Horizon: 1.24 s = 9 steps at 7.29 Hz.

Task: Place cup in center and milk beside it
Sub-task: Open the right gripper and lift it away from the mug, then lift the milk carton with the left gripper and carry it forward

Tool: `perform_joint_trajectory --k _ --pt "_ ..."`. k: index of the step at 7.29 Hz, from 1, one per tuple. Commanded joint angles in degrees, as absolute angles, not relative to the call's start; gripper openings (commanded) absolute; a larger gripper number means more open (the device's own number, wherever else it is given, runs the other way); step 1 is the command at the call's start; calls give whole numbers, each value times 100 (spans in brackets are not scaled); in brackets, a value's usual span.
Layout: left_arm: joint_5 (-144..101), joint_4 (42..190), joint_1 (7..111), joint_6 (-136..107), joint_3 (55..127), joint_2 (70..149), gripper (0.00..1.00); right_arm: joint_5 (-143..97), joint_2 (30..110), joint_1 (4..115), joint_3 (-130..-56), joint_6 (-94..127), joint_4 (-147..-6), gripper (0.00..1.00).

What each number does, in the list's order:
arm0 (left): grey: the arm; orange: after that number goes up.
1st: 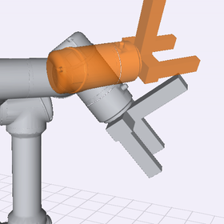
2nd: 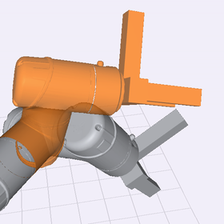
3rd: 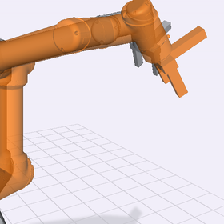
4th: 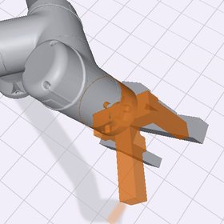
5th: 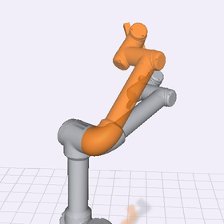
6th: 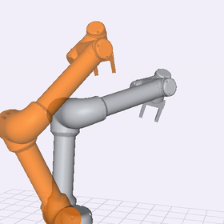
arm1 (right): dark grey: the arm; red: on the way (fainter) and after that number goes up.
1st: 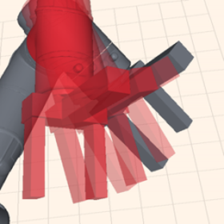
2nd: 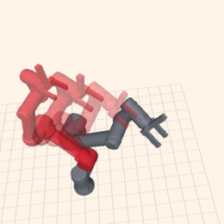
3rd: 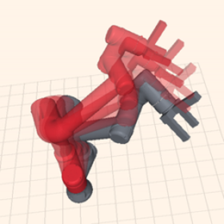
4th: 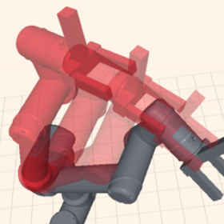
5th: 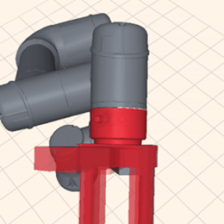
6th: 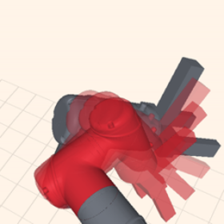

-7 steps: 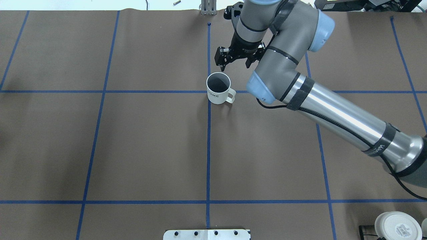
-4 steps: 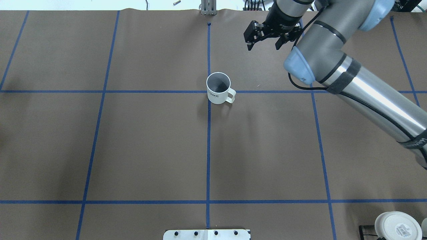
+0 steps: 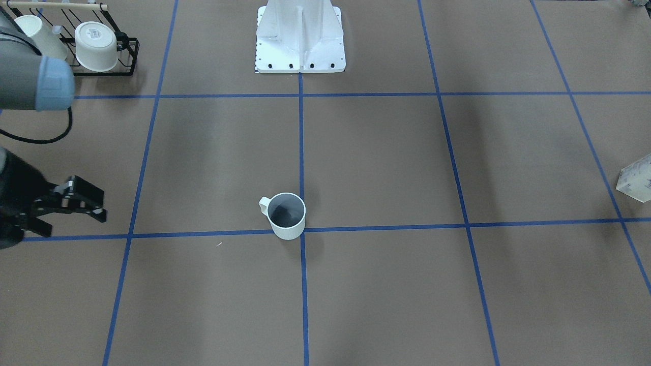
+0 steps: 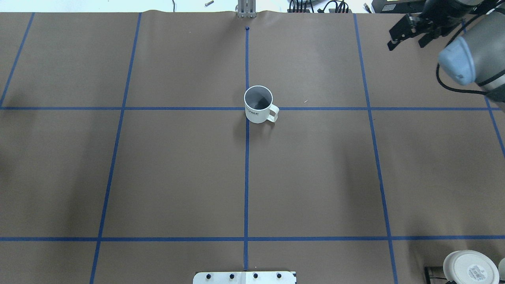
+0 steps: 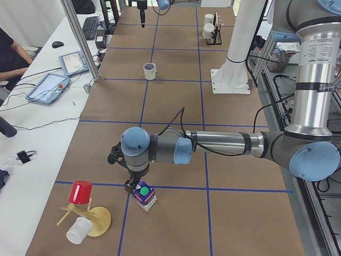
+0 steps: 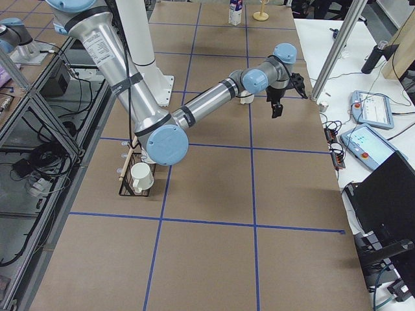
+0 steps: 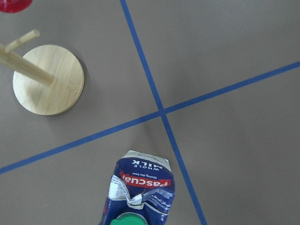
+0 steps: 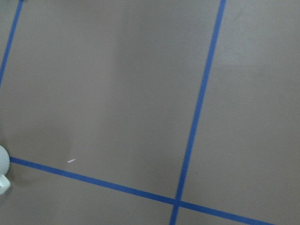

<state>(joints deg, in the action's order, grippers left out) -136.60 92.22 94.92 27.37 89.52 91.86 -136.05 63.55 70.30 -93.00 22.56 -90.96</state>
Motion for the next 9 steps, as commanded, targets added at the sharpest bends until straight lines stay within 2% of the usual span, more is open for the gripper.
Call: perform_joint_trajectory --k 1,3,9 --pt "-13641 9237 9483 2927 8668 9307 98 -13887 6845 7479 -9404 1767 -9158 100" --pt "-13658 9246 9448 2874 8377 9457 98 -13956 6934 7523 -9422 1767 -9150 100" --pt "-13658 9483 9026 2584 8245 9431 98 -13975 7040 7567 -9510 1767 -9158 100"
